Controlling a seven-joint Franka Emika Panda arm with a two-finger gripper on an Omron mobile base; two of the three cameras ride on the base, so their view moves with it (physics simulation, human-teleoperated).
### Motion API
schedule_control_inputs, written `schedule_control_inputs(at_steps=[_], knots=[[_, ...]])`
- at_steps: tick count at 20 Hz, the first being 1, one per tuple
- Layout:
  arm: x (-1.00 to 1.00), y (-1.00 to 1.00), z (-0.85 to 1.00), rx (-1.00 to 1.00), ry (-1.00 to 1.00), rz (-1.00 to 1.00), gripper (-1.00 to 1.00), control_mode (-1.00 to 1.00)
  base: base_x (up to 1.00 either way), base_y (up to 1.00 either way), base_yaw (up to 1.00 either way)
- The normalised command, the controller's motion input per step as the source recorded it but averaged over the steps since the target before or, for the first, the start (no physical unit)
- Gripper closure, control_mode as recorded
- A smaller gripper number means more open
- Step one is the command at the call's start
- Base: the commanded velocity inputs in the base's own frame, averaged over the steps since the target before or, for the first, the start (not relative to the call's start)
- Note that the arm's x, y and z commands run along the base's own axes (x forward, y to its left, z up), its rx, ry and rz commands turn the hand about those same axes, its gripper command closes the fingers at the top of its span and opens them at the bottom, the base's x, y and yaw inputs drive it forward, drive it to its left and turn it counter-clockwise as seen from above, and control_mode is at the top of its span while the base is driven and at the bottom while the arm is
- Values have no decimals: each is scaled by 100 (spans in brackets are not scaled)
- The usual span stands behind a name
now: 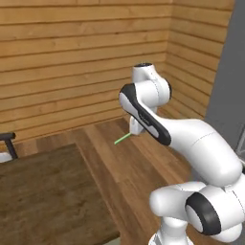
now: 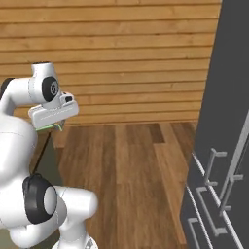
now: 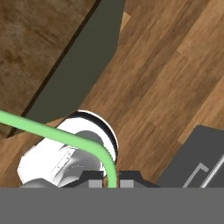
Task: Take a straw from the drawer in front and place it inside the glass cup on the dining counter.
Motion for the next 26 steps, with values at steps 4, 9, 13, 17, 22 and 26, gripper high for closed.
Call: schedule_control_inputs(at_steps=[4, 9, 13, 17, 22, 26], knots=[[0, 0, 0, 0, 0, 0, 100, 100, 100, 0, 3], [0, 0, 0, 0, 0, 0, 100, 100, 100, -1, 10], [0, 0, 0, 0, 0, 0, 100, 100, 100, -11, 24], [0, 0, 0, 0, 0, 0, 100, 100, 100, -23, 42], [0, 0, 0, 0, 0, 0, 100, 100, 100, -27, 50], [0, 0, 0, 0, 0, 0, 100, 100, 100, -30, 51]])
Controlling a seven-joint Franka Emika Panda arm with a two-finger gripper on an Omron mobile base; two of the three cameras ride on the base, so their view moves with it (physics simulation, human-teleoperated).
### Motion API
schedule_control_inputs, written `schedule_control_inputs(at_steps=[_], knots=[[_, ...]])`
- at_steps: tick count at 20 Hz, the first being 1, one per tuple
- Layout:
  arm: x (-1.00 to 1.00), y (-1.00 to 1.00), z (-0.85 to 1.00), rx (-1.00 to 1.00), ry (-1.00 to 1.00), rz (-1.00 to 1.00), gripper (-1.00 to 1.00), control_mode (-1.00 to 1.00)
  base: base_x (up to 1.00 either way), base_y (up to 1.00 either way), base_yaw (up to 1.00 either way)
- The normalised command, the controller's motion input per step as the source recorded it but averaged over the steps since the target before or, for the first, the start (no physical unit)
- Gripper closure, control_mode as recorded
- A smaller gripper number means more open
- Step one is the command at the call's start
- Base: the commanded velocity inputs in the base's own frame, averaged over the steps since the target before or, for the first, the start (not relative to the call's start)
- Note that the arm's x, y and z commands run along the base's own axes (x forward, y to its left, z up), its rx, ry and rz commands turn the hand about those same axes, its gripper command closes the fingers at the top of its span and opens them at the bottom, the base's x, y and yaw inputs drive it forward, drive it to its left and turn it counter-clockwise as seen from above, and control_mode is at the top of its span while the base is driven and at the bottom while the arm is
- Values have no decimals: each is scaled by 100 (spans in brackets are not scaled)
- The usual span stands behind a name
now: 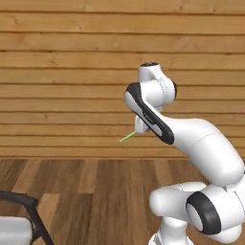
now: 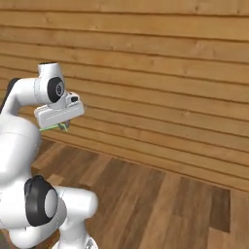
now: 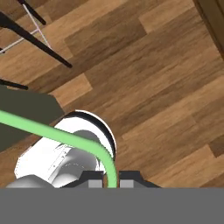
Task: Take a straw from the drawer in front and place it inside the glass cup on the dining counter.
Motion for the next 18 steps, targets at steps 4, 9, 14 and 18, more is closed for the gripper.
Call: schedule_control_inputs(at_steps=[4, 9, 14, 18], knots=[[0, 0, 0, 0, 0, 0, 100, 100, 100, -29, 55], [0, 0, 0, 0, 0, 0, 100, 100, 100, -24, 60], [0, 0, 0, 0, 0, 0, 100, 100, 98, -29, 62], [0, 0, 0, 0, 0, 0, 100, 100, 90, -30, 66]])
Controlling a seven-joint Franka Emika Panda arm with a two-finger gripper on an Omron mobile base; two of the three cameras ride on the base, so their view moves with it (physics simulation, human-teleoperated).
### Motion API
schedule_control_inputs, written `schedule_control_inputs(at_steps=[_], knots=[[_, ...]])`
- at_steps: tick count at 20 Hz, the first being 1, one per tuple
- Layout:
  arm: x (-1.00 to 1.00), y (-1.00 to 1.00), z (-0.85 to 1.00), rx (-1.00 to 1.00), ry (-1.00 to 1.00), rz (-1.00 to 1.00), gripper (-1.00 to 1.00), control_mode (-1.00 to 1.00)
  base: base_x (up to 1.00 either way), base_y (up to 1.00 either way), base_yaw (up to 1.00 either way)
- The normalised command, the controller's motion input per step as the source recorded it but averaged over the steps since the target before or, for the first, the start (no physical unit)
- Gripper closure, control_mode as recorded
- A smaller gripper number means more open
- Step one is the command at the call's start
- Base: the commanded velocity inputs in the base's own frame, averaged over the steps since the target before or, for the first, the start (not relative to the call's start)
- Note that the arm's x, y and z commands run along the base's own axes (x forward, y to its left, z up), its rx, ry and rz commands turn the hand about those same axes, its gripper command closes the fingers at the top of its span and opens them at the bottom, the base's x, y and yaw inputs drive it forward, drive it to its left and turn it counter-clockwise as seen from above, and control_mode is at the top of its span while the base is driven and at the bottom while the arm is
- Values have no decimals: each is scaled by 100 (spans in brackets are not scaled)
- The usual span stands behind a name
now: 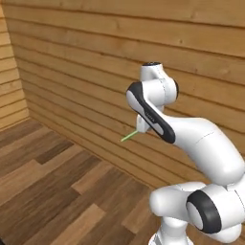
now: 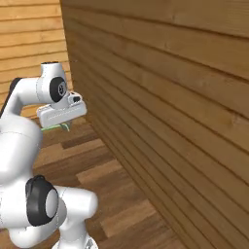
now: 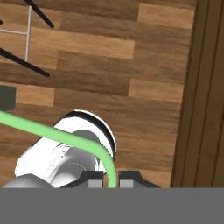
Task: Take a straw from the drawer in front and place it inside the glass cup on the dining counter.
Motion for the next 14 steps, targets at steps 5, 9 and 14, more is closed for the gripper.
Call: schedule_control_inputs(at_steps=[5, 9, 14], knots=[[0, 0, 0, 0, 0, 0, 100, 100, 90, -28, 67], [0, 0, 0, 0, 0, 0, 100, 100, 91, -32, 66], [0, 0, 0, 0, 0, 0, 100, 100, 91, -33, 66]])
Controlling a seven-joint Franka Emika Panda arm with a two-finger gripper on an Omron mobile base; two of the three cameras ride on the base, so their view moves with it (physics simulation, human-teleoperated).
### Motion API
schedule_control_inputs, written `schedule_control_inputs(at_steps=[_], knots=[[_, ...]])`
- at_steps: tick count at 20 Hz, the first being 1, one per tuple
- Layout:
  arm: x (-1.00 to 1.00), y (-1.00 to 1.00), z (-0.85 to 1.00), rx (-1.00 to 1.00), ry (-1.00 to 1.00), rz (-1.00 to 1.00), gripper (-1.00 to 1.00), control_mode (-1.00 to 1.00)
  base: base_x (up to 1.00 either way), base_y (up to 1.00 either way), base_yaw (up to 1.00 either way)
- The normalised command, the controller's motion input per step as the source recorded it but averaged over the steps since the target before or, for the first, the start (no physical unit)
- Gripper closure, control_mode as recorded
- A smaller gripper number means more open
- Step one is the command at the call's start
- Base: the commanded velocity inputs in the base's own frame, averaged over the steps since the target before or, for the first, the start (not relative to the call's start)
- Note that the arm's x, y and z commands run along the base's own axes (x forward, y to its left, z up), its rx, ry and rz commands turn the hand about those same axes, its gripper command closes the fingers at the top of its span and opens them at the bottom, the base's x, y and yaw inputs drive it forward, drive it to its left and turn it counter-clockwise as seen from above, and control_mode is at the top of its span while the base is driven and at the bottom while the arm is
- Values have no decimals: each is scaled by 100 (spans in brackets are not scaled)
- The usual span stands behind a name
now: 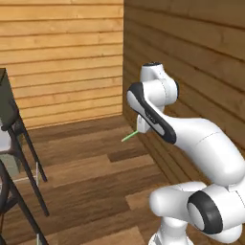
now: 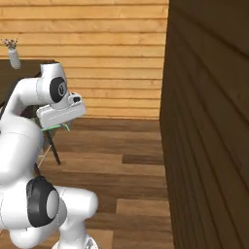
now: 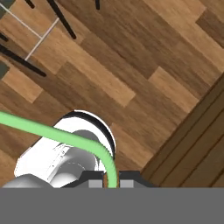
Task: Take a straw from the drawer in front and place it inside the glass cup on the dining counter.
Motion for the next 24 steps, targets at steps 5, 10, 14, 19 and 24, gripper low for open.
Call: schedule_control_inputs(at_steps=[5, 10, 14, 19, 24], knots=[[0, 0, 0, 0, 0, 0, 100, 100, 91, -33, 66], [0, 0, 0, 0, 0, 0, 100, 100, 86, -35, 66], [0, 0, 0, 0, 0, 0, 100, 100, 68, -32, 71], [0, 0, 0, 0, 0, 0, 100, 100, 47, -24, 77], [0, 0, 0, 0, 0, 0, 100, 100, 25, -22, 80]])
